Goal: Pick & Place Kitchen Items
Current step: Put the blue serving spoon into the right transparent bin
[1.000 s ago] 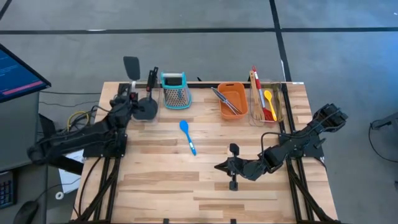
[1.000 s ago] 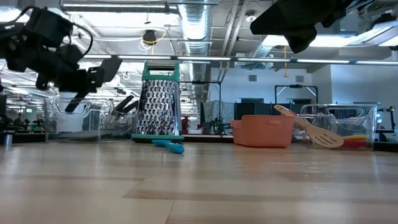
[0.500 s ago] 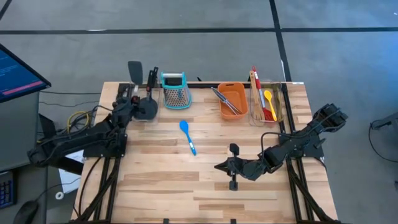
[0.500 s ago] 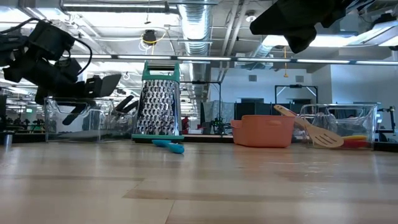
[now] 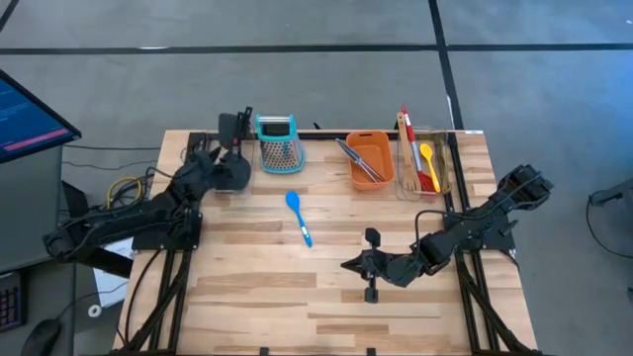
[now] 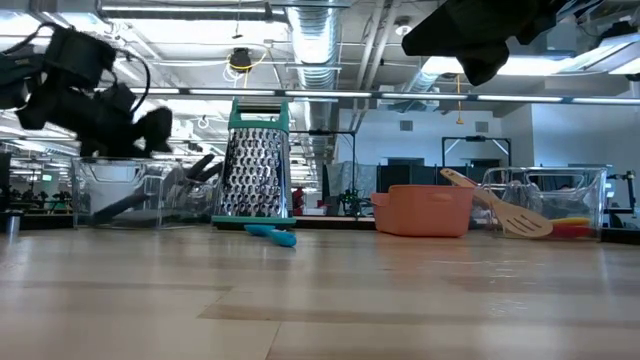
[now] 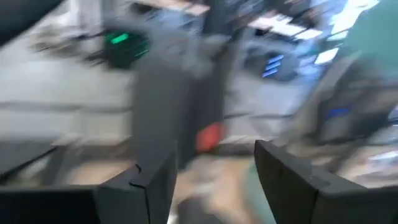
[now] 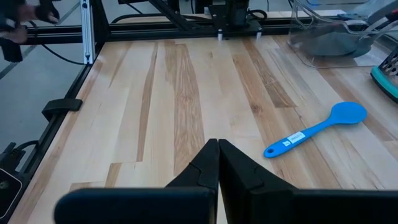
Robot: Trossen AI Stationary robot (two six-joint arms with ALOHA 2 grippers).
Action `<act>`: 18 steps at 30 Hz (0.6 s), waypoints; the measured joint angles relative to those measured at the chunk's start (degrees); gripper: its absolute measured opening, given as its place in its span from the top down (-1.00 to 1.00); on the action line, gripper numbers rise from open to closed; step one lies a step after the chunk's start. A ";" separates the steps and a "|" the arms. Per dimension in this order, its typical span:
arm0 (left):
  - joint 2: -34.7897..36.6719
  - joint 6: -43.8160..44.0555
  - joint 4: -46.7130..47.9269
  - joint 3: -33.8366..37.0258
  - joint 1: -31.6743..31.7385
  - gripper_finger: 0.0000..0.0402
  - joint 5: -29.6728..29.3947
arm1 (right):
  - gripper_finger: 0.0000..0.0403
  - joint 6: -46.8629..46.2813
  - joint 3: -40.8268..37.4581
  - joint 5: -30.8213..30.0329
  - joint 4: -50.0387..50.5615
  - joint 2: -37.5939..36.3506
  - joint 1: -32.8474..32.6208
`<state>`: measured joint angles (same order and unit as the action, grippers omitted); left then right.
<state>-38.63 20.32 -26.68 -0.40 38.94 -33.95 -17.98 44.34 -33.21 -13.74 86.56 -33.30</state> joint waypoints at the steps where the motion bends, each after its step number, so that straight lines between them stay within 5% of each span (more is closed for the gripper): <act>1: 0.00 -1.16 -3.06 0.00 -0.02 0.00 2.76 | 1.00 0.01 0.00 0.00 0.00 0.00 0.00; 9: 0.02 -6.60 -19.37 0.00 -3.98 0.39 19.70 | 1.00 0.00 0.00 0.00 -0.02 0.00 0.00; 18: -0.50 -8.64 -21.05 -0.84 -15.55 0.97 32.92 | 1.00 0.00 0.00 0.00 -0.02 0.00 0.87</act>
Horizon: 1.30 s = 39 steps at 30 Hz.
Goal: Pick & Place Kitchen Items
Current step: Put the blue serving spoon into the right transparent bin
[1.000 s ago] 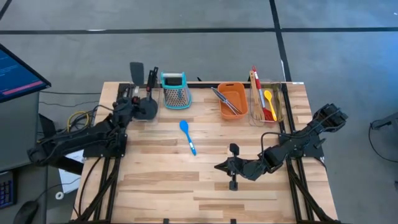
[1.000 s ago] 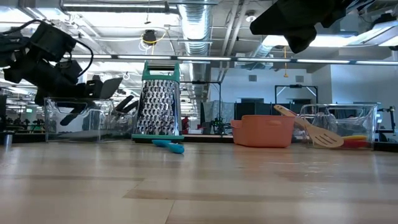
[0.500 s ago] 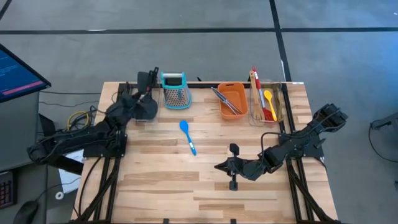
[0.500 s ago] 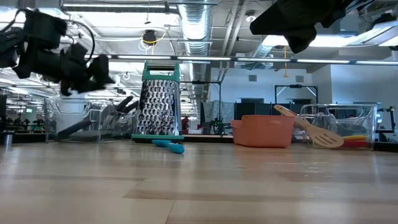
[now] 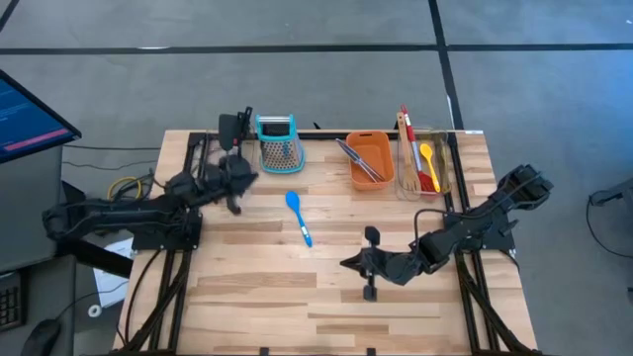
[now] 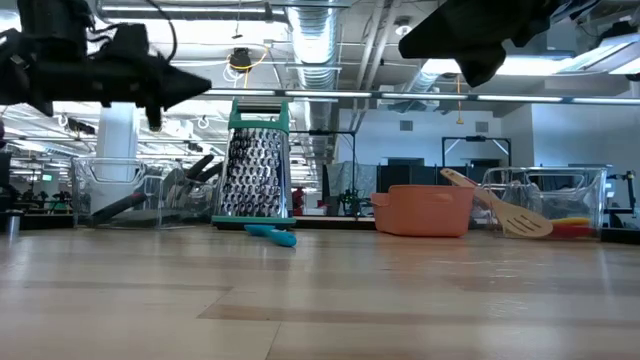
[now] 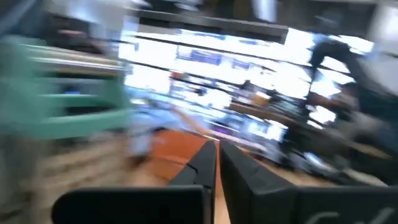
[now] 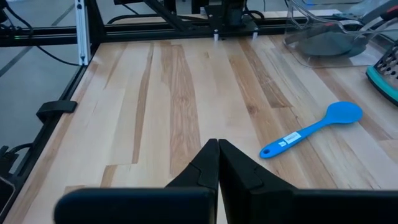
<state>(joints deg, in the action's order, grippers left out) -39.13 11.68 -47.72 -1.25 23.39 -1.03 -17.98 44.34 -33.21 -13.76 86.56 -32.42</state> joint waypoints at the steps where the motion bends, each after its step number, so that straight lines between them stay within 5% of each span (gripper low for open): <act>1: -0.30 -1.01 0.02 -0.20 -2.21 0.98 1.27 | 1.00 0.00 0.00 0.00 0.00 0.00 0.16; 9: -7.50 -5.05 0.20 -4.49 -20.57 0.99 -2.36 | 1.00 -0.02 0.00 0.00 -0.18 0.00 2.13; 16: -17.15 -16.48 1.87 -11.59 -33.03 0.99 -13.28 | 1.00 -3.82 0.00 0.00 -2.77 0.00 4.53; 25: -16.78 -16.12 7.68 -13.41 -34.61 0.99 -3.41 | 1.00 -6.49 0.07 1.30 -9.83 2.84 10.14; 30: -12.36 -15.34 10.36 -13.41 -35.01 0.99 -3.14 | 1.00 -4.00 1.89 5.26 -19.46 10.99 12.93; 39: -8.03 -12.71 12.92 -13.41 -38.90 0.99 -2.15 | 1.00 5.33 14.08 4.87 -19.95 22.71 15.10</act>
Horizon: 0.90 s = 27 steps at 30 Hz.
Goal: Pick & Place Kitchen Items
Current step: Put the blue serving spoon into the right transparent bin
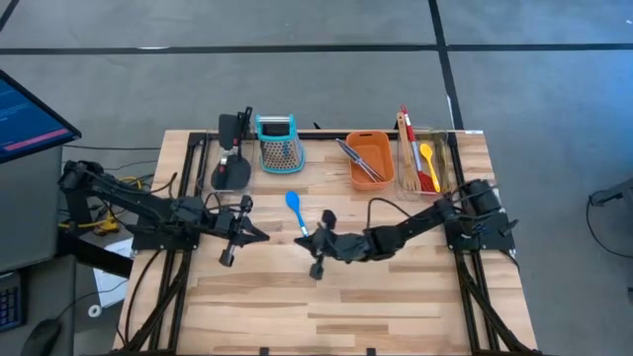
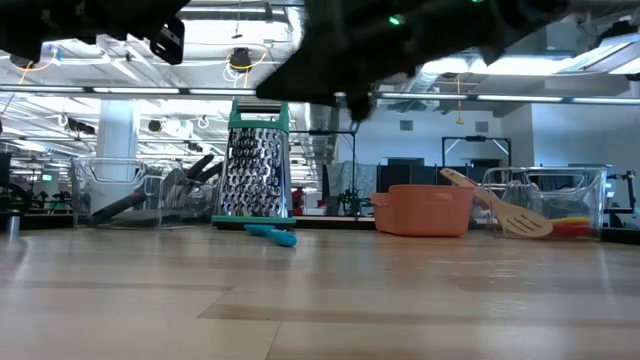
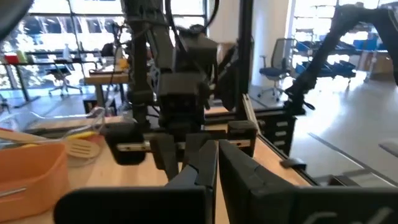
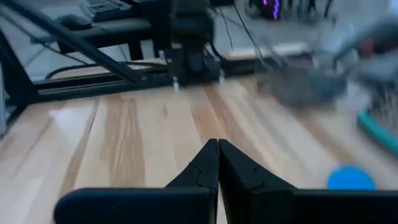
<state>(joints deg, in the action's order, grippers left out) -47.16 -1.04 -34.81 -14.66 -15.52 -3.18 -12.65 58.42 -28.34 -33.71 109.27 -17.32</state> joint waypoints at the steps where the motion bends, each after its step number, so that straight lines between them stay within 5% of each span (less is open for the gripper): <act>1: 0.00 0.01 0.39 0.00 -0.32 0.99 0.09 | 1.00 2.84 1.61 0.07 -0.01 0.96 0.17; 5: -0.35 0.00 0.67 0.02 -1.66 0.99 0.11 | 1.00 7.54 6.36 -1.40 0.21 3.89 1.43; 13: -0.35 0.01 0.53 0.02 -3.01 0.99 0.09 | 0.93 -11.50 13.30 -4.38 16.73 8.33 7.16; 18: -0.35 0.00 0.50 0.02 -3.14 0.99 0.07 | 0.68 -19.99 14.19 -1.58 26.49 8.20 10.08; 27: -0.35 0.00 0.48 0.02 -3.12 0.99 0.05 | 0.20 -20.87 14.14 3.57 27.76 8.22 12.67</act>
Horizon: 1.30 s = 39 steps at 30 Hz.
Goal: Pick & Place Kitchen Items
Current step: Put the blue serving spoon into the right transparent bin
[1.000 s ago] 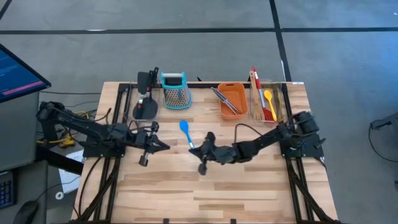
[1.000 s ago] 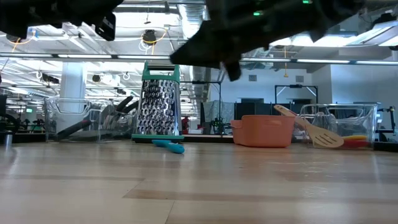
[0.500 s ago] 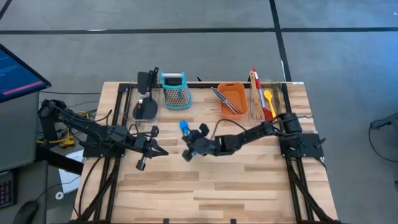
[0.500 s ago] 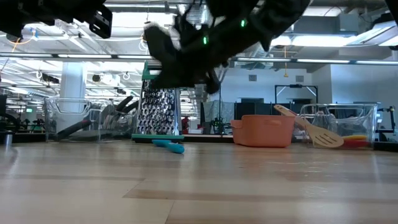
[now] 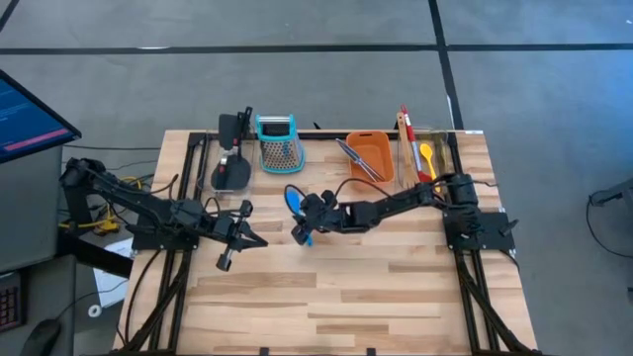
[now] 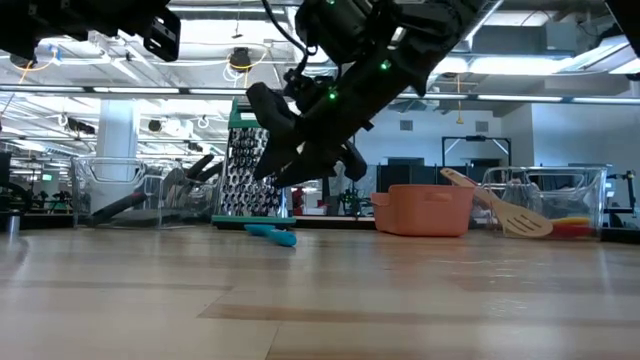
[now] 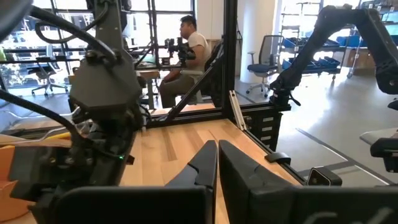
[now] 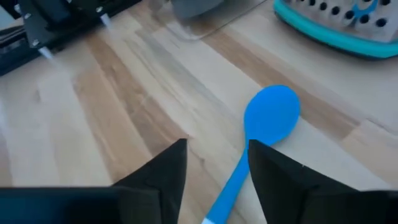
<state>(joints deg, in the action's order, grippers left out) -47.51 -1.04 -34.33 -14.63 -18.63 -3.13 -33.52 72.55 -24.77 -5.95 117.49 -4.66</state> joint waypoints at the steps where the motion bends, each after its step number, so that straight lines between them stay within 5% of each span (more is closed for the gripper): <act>1: 0.00 0.00 0.00 0.00 0.00 0.99 0.01 | 0.18 0.00 0.00 -0.16 -0.09 0.00 0.13; 15: 0.00 -0.13 0.23 0.02 0.02 0.99 -0.11 | 0.25 -3.43 4.17 4.61 -0.88 8.99 1.37; 29: 0.00 -0.15 0.91 0.04 0.07 0.99 -0.33 | 0.45 -2.31 24.04 10.09 33.17 14.75 2.70; 39: 0.00 -0.02 0.92 0.04 0.07 0.99 -0.29 | 0.67 -2.79 27.61 10.92 39.05 17.90 3.50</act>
<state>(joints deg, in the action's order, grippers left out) -47.51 -1.06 -33.41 -14.59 -18.57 -3.42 -36.31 100.16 -13.85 33.10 135.39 -1.16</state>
